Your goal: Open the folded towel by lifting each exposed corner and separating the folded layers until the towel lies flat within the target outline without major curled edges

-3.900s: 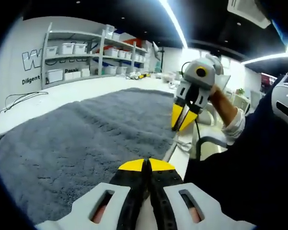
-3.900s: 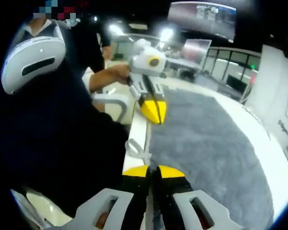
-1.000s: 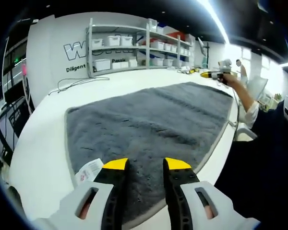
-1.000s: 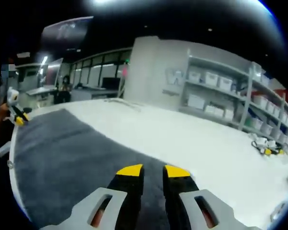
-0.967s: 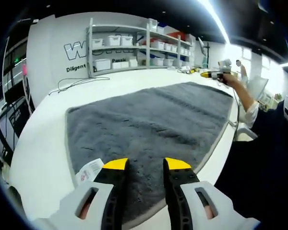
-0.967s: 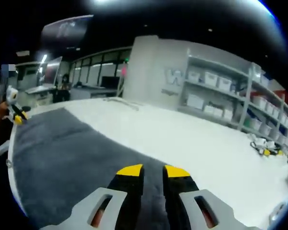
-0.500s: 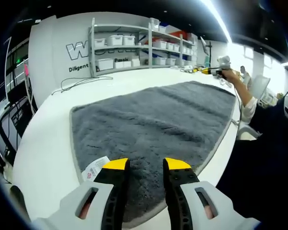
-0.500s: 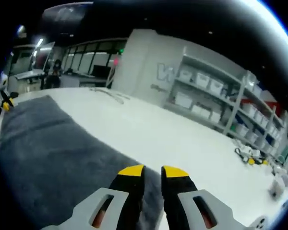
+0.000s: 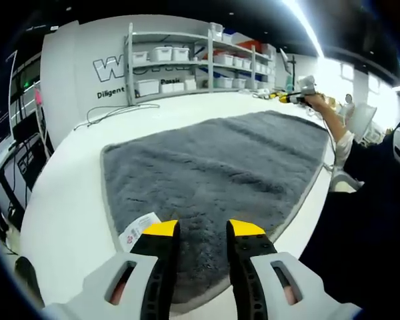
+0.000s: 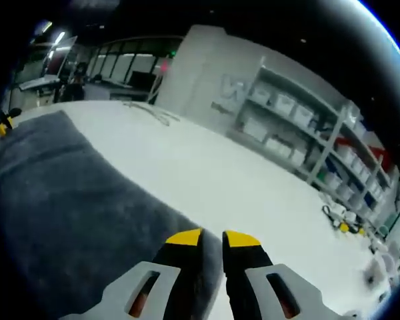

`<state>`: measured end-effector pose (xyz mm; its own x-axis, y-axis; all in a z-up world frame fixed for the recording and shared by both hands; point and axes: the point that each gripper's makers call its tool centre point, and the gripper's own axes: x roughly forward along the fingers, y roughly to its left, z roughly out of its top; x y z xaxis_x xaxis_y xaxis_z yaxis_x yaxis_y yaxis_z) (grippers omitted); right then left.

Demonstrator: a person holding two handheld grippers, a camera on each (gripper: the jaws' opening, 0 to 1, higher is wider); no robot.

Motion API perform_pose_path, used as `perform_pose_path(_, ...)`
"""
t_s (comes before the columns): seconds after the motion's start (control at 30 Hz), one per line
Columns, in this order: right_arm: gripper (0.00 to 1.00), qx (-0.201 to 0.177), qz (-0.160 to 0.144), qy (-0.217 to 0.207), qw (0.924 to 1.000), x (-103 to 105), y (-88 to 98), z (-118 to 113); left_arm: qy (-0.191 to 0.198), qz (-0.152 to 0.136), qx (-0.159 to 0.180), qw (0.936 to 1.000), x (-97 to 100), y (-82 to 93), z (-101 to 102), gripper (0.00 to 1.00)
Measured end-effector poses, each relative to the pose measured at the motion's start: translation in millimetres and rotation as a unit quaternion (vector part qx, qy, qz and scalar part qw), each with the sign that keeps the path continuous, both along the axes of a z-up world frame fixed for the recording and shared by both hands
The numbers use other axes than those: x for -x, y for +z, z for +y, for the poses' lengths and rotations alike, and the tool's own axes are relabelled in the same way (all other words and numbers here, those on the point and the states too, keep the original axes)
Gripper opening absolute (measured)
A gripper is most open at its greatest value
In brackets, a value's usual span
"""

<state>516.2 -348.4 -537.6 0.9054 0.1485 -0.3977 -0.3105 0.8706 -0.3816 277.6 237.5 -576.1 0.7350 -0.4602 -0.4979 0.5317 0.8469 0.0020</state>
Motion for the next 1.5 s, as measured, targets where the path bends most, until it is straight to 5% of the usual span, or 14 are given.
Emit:
perform_pose_path(0.23, 0.09, 0.007, 0.025, 0.003, 0.9997, -5.9, -22.9, -0.5, 0.008, -0.006, -0.002, 0.9999, -0.8, 3.6, 5.6, 0.28)
perform_pose_path(0.83, 0.13, 0.010, 0.041, -0.004, 0.9991, -4.2, -32.5, -20.0, 0.032, 0.014, -0.056, 0.9978, 10.6, -6.6, 39.1, 0.27)
perform_pose_path(1.0, 0.11, 0.045, 0.043, -0.020, 0.9979, -4.6, -37.2, -27.5, 0.027, 0.012, -0.054, 0.9981, 13.9, -4.4, 39.9, 0.23)
perform_pose_path(1.17, 0.03, 0.037, 0.016, -0.011, 0.9991, -3.2, -28.5, -21.0, 0.026, 0.016, -0.056, 0.9980, 16.9, -5.6, 42.0, 0.23)
perform_pose_path(1.5, 0.00, 0.025, 0.046, 0.007, 0.9986, -0.7, -43.6, -9.9, 0.024, 0.028, -0.043, 0.9984, 17.3, -8.7, 37.7, 0.19)
